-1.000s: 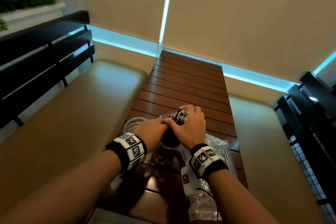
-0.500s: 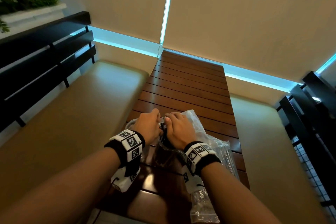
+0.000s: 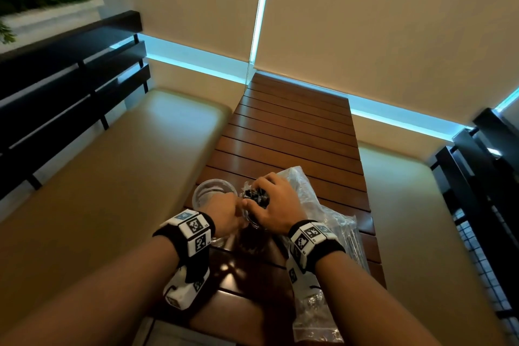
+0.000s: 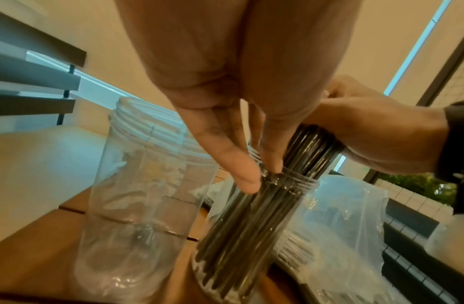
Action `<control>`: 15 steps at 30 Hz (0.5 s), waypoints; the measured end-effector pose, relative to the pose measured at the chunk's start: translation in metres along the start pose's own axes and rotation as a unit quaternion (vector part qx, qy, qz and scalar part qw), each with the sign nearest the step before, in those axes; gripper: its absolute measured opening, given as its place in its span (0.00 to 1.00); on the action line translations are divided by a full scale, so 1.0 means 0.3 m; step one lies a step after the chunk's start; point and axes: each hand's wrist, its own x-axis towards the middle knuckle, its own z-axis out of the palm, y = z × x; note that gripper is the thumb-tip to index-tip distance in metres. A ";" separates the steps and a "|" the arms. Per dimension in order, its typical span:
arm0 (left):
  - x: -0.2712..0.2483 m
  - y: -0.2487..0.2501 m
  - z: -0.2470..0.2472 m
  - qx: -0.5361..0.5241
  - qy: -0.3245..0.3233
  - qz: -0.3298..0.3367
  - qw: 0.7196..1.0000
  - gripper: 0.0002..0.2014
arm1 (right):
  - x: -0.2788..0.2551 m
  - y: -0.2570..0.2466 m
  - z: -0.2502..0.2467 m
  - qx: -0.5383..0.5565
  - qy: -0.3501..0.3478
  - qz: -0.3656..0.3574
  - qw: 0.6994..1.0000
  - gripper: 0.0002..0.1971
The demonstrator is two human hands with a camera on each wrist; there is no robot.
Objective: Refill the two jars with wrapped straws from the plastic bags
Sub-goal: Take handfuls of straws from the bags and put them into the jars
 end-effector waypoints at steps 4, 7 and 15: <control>0.021 0.012 -0.009 0.074 0.006 0.022 0.997 0.07 | 0.003 0.016 0.001 0.015 0.038 0.010 0.999 0.12; 0.008 0.032 0.002 0.108 -0.030 0.058 0.992 0.09 | 0.006 0.027 -0.001 0.005 0.036 0.014 0.999 0.20; 0.000 0.065 0.032 0.203 -0.069 0.118 0.970 0.11 | 0.059 0.004 0.047 -0.042 0.043 0.027 0.998 0.16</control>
